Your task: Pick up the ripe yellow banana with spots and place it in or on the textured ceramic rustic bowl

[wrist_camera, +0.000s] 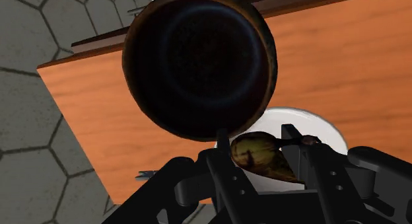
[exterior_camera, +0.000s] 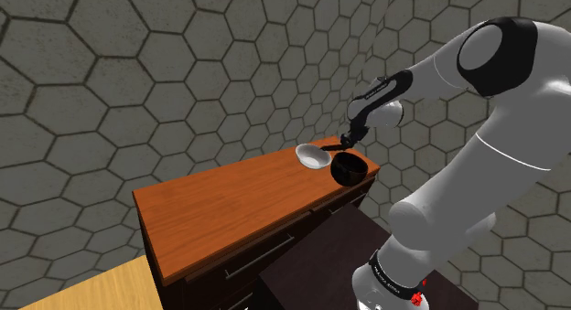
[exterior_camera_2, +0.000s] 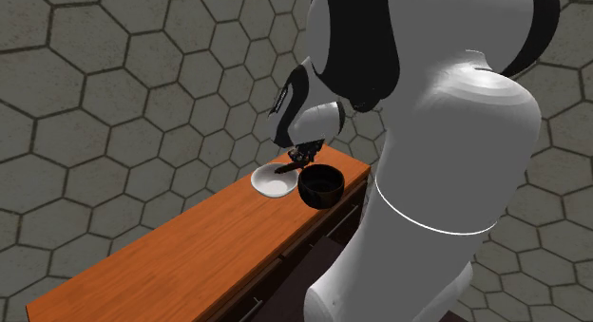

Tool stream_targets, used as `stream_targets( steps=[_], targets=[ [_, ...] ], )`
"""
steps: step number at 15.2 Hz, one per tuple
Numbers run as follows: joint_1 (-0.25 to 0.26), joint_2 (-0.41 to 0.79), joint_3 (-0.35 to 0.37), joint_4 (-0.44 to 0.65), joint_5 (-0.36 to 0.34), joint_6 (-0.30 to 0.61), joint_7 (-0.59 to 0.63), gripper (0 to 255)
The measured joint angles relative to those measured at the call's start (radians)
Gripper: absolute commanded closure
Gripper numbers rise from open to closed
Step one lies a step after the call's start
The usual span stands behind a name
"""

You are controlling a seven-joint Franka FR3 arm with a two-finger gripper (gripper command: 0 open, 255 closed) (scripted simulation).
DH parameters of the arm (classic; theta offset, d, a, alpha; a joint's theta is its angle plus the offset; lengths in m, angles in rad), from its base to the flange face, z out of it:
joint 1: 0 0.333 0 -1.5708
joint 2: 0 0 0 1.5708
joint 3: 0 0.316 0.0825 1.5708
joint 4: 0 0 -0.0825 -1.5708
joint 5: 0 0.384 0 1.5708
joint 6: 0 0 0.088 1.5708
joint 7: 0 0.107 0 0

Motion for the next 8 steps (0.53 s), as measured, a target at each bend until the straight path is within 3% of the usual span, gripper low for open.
stream_targets(
  steps=[8],
  targets=[
    [-0.087,0.035,-0.091,0.029,0.129,0.01,-0.29,255]
  ],
)
